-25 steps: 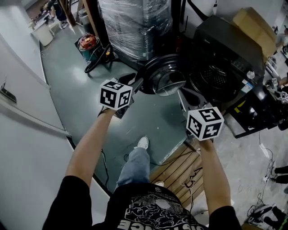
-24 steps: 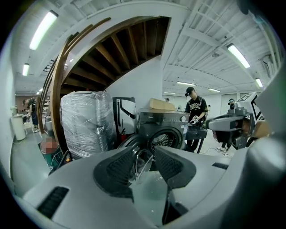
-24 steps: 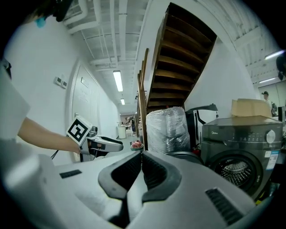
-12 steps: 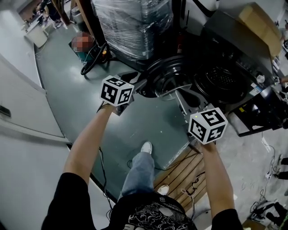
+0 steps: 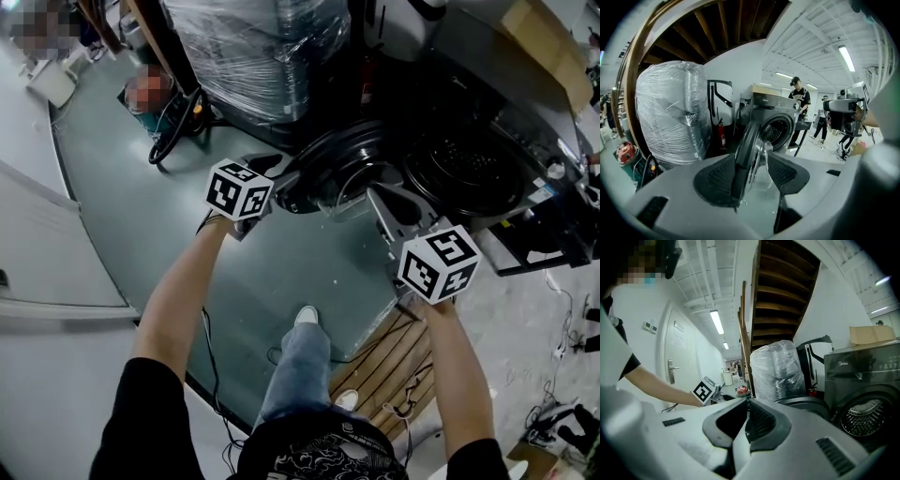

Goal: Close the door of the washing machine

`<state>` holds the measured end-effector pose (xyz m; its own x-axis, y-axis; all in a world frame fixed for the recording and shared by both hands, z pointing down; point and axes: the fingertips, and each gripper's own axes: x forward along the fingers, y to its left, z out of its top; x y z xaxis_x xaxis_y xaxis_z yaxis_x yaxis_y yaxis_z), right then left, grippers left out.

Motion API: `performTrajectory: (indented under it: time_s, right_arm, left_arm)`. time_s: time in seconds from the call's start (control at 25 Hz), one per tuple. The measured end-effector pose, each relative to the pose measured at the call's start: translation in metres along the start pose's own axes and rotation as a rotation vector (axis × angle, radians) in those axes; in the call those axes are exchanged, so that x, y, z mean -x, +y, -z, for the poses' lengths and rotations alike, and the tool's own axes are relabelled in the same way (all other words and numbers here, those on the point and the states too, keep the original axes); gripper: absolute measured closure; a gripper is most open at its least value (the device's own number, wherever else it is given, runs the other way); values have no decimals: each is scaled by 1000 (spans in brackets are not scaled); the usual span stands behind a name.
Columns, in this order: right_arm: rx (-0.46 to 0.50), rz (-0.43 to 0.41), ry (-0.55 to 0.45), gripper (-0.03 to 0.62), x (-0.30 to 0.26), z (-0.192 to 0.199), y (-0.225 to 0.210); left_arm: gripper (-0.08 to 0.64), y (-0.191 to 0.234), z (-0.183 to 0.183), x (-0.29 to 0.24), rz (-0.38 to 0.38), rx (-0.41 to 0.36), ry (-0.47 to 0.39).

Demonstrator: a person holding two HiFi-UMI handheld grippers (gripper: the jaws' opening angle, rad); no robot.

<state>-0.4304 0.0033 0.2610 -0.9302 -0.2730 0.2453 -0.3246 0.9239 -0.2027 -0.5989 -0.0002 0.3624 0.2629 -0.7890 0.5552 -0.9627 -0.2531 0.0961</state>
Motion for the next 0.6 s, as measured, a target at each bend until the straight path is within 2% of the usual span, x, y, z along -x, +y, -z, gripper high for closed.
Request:
performTrajectory:
  time_s: [0.28, 0.52, 0.6]
  right_arm:
    - [-31, 54, 80, 569, -44, 18, -36]
    - [-59, 86, 125, 569, -71, 34, -62]
    - [-73, 100, 131, 569, -75, 37, -69]
  left_arm:
    - [313, 35, 33, -49, 90, -29, 111]
    - [317, 52, 49, -80, 194, -49, 154]
    - [348, 52, 51, -85, 227, -52, 154]
